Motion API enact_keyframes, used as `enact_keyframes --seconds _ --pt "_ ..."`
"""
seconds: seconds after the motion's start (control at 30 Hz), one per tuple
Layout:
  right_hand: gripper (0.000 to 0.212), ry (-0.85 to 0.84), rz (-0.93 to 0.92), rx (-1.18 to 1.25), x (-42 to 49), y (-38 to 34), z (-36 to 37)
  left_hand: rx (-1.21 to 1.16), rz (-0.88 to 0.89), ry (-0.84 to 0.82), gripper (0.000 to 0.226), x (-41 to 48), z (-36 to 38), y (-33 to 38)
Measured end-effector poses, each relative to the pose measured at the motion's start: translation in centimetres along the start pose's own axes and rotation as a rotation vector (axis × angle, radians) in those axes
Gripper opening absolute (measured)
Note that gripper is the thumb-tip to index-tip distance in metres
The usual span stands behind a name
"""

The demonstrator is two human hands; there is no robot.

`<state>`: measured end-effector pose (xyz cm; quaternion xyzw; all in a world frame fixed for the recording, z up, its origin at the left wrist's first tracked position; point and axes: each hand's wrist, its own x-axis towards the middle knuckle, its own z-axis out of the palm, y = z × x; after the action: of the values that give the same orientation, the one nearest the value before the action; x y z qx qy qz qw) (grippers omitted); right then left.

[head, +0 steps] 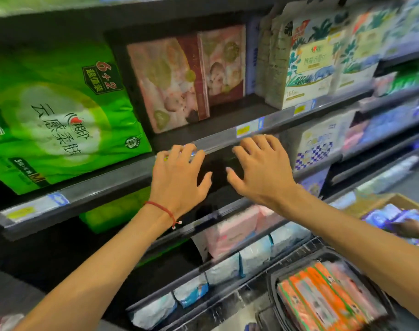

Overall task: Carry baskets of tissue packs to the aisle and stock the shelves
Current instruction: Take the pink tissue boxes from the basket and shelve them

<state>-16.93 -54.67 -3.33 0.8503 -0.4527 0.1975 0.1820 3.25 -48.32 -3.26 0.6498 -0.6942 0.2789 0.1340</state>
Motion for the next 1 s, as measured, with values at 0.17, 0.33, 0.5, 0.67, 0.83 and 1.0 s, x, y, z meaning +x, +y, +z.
enact_keyframes --seconds 0.17,0.33,0.5,0.67,0.83,1.0 --pt "0.056 -0.092 0.081 0.023 -8.0 -3.4 -0.8 0.014 0.115 -0.122 0.060 -6.3 -0.1 1.0" --pt "0.055 -0.176 0.202 0.017 -16.3 -5.6 -0.6 -0.040 0.235 -0.214 0.065 -11.2 0.2 4.0" --pt "0.051 -0.255 0.348 0.034 -25.3 -6.7 -0.5 -0.101 0.371 -0.309 0.066 -15.6 0.4 8.8" --pt "0.045 -0.251 0.531 0.043 -34.1 -7.1 -0.2 -0.130 0.502 -0.396 0.062 -19.2 1.6 13.0" --pt "0.051 -0.261 0.593 0.081 -38.3 -7.0 0.9 -0.145 0.617 -0.425 0.059 -19.9 2.5 16.2" --pt "0.048 -0.242 0.621 0.071 -39.2 -4.3 2.6 -0.149 0.637 -0.478 0.062 -19.4 3.7 19.5"
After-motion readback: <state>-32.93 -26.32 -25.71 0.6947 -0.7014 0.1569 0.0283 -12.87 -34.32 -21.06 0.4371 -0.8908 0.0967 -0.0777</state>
